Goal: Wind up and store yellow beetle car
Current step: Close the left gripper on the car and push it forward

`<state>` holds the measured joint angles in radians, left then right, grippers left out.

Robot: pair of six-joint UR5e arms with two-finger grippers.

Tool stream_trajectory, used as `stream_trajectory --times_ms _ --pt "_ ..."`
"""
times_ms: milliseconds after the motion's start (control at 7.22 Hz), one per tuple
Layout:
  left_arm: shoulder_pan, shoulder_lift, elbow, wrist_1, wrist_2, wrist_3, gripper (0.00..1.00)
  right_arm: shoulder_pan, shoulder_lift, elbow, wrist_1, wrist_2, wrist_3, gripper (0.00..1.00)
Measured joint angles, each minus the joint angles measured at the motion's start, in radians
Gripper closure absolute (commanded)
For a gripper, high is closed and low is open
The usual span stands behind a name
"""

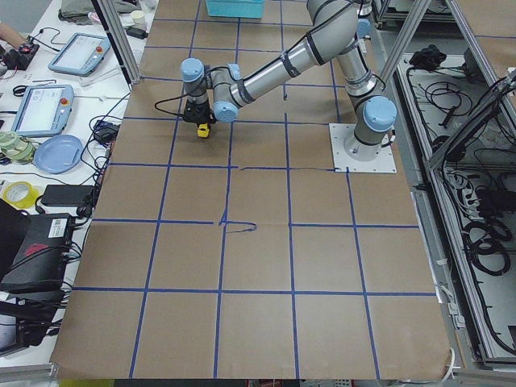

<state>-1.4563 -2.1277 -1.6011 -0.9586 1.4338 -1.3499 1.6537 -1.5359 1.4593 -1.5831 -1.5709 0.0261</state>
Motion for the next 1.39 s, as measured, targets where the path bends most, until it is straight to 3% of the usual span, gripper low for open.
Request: stream_trajectory --times_ms 416,1386 --pt "-0.033 0.006 0.000 -0.006 -0.142 -0.100 1.00 -0.001 -0.001 0.001 0.001 0.002 -0.001 0.00" --pt "-0.040 -0.035 0.000 -0.015 -0.195 -0.115 1.00 -0.002 -0.001 0.001 0.003 -0.003 -0.002 0.00"
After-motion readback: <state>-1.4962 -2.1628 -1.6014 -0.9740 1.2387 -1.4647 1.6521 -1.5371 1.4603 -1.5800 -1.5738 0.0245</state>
